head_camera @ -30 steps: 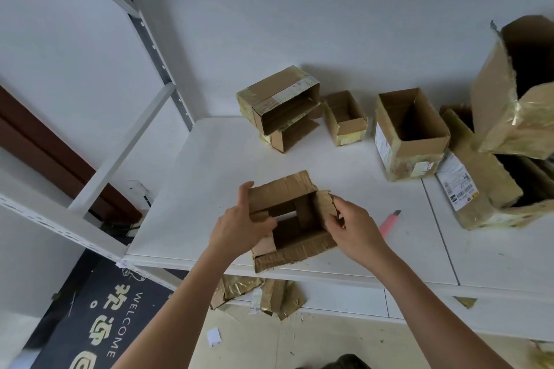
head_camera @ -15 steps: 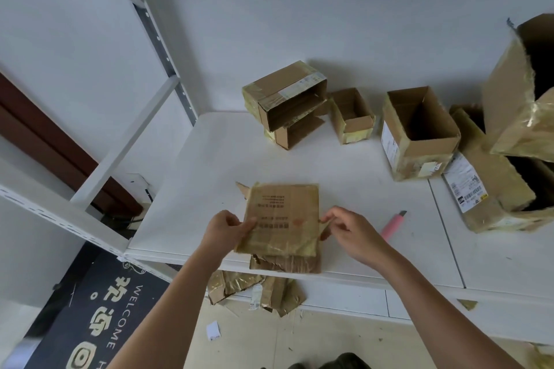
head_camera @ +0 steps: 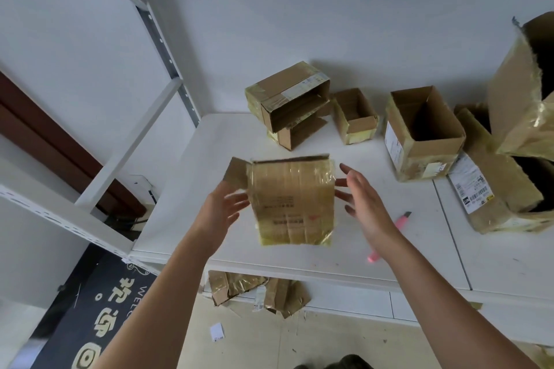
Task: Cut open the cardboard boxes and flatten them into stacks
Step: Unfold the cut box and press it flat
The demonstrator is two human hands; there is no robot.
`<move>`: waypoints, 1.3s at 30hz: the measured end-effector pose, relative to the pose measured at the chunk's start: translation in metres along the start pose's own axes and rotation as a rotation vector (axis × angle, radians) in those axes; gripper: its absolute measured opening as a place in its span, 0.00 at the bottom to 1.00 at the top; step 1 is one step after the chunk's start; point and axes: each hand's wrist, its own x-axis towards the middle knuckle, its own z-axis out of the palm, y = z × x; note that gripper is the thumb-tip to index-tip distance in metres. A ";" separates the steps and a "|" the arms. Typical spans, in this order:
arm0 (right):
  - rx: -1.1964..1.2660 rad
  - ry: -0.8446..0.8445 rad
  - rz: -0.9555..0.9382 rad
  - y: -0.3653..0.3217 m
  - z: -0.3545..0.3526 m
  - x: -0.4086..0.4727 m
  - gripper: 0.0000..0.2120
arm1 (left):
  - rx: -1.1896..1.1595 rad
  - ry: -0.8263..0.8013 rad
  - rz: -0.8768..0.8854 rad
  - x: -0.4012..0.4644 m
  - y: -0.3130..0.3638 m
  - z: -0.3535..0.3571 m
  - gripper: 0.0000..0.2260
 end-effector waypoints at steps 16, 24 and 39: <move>-0.024 -0.155 -0.027 0.005 -0.020 -0.016 0.29 | 0.291 -0.030 0.213 -0.007 0.003 0.018 0.16; -0.199 0.024 -0.011 0.024 -0.004 -0.010 0.35 | 0.503 0.065 0.194 -0.011 -0.001 0.037 0.15; -0.520 -0.072 -0.358 0.027 -0.007 -0.003 0.31 | 0.219 0.156 0.083 0.002 0.011 0.001 0.11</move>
